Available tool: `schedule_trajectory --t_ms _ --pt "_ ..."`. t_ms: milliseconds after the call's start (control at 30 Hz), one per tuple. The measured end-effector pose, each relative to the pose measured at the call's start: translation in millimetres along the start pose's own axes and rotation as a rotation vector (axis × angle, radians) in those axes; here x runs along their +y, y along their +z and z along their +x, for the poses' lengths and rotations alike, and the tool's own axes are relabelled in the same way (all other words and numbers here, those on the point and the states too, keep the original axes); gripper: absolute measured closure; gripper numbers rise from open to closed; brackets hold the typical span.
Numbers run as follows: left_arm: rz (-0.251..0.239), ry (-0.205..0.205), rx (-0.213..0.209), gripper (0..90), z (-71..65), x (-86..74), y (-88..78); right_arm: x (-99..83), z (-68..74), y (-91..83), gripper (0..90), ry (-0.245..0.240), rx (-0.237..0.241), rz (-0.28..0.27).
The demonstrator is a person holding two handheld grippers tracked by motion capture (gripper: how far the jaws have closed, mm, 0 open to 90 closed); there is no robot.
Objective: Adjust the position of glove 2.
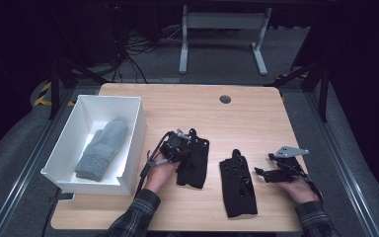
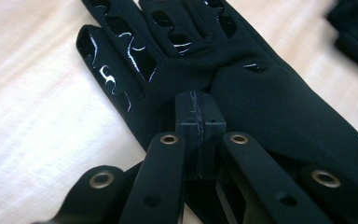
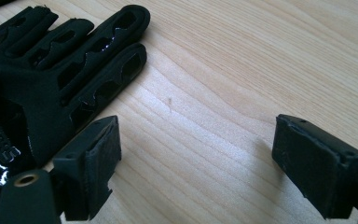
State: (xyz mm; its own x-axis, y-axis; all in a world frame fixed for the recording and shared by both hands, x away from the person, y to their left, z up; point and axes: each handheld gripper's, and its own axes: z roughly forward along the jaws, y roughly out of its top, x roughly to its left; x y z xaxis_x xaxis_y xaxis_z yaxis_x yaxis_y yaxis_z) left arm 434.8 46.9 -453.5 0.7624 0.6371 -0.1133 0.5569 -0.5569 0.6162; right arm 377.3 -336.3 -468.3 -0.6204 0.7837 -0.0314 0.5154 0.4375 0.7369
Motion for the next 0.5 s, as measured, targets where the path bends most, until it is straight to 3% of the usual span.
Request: schedule_trajectory --t_ms 367,500 --pt "0.009 0.056 -0.081 90.0 -38.0 -23.7 -11.1 0.0 0.0 0.0 16.1 0.000 0.000 0.000" --pt "-0.001 0.063 -0.094 89.9 -43.2 -28.7 -13.1 0.0 0.0 0.0 16.1 -0.001 0.000 0.000"
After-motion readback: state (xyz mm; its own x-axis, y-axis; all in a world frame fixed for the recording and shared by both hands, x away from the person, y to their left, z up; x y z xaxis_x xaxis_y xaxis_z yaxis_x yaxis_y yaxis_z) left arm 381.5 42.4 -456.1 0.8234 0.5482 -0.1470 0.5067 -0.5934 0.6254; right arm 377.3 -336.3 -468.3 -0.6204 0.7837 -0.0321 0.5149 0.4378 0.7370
